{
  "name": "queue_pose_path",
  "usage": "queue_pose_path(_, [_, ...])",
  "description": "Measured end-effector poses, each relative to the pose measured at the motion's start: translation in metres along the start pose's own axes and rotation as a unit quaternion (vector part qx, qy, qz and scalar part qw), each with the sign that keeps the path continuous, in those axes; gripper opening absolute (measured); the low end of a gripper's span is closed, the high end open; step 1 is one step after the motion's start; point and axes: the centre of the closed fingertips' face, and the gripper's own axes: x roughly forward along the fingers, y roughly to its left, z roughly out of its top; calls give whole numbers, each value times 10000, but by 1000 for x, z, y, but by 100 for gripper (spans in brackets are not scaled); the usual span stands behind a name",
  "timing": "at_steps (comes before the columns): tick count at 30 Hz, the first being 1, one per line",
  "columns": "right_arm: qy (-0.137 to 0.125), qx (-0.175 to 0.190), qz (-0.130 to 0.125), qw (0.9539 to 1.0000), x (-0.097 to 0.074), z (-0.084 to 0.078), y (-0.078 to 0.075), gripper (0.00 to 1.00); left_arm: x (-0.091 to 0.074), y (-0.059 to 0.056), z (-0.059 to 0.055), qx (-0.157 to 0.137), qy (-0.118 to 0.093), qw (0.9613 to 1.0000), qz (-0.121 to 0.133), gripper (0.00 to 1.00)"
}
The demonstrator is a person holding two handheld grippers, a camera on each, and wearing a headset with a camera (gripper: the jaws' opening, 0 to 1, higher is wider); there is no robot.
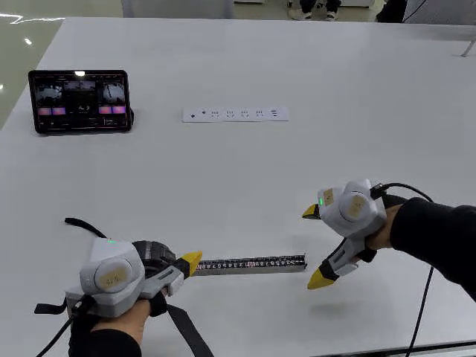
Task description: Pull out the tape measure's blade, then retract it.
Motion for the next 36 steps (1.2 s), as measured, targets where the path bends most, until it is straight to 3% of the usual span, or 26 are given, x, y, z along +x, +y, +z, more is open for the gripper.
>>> queue_pose_path(3, [115,-52,34,9999,5,-7,-1,75,0,3,0,-75,-108,9999,74,99])
queue_pose_path(4, [150,-63,38,9999,6,-9,-1,74,1,4,5,-13,-358,9993,84,99])
queue_pose_path(5, [162,-64,37,9998,7,-11,-2,72,1,4,4,-32,-378,9992,96,99])
queue_pose_path(10, [218,-48,30,9997,11,-19,-1,58,2,2,-4,11,-284,9995,124,99])
queue_pose_path(16, [210,-12,95,9997,17,-21,2,50,4,5,-10,1,-227,9996,192,99])
queue_pose_path(36, [200,-224,277,9992,25,-17,10,20,4,13,-16,-127,-209,9992,317,99])
